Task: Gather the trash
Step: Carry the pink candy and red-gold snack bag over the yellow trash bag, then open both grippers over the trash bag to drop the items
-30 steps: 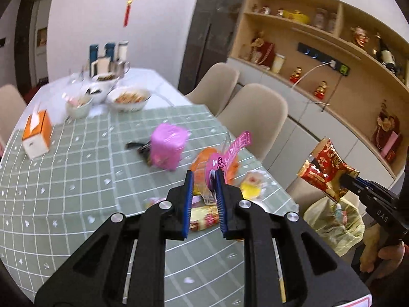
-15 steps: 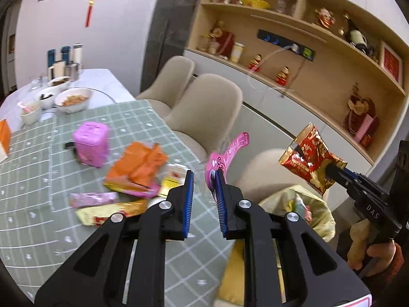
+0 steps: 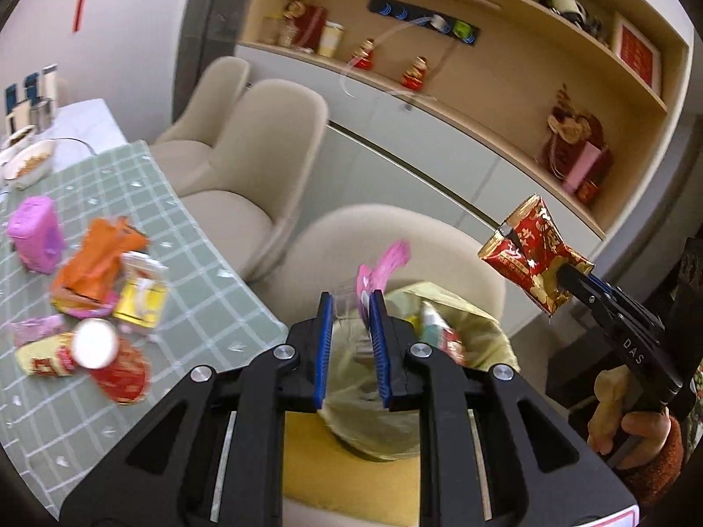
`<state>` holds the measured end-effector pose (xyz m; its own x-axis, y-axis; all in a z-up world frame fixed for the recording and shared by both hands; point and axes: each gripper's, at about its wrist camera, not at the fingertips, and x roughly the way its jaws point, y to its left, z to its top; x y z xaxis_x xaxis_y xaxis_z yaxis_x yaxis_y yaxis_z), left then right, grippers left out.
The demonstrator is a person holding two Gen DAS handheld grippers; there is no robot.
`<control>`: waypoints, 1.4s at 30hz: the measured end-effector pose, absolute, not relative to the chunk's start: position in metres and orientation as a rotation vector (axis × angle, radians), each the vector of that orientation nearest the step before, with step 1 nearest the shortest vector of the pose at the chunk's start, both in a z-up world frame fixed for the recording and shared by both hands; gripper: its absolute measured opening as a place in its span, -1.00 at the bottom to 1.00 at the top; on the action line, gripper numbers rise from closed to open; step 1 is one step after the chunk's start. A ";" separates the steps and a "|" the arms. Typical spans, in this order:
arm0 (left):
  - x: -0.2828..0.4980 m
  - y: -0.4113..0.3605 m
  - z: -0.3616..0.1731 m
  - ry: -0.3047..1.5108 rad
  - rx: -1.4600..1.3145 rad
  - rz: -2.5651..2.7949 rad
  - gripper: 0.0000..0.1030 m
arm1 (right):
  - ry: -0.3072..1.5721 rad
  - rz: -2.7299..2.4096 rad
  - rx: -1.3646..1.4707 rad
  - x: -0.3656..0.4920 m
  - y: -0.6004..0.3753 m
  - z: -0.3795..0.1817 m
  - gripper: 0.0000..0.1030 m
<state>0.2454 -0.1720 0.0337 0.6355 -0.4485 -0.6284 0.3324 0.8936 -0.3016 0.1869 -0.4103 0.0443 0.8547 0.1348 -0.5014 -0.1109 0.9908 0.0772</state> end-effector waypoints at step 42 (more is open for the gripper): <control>0.219 -0.055 -0.020 0.880 -0.249 -0.190 -0.60 | 0.717 0.218 0.193 0.226 -0.409 -0.039 -0.36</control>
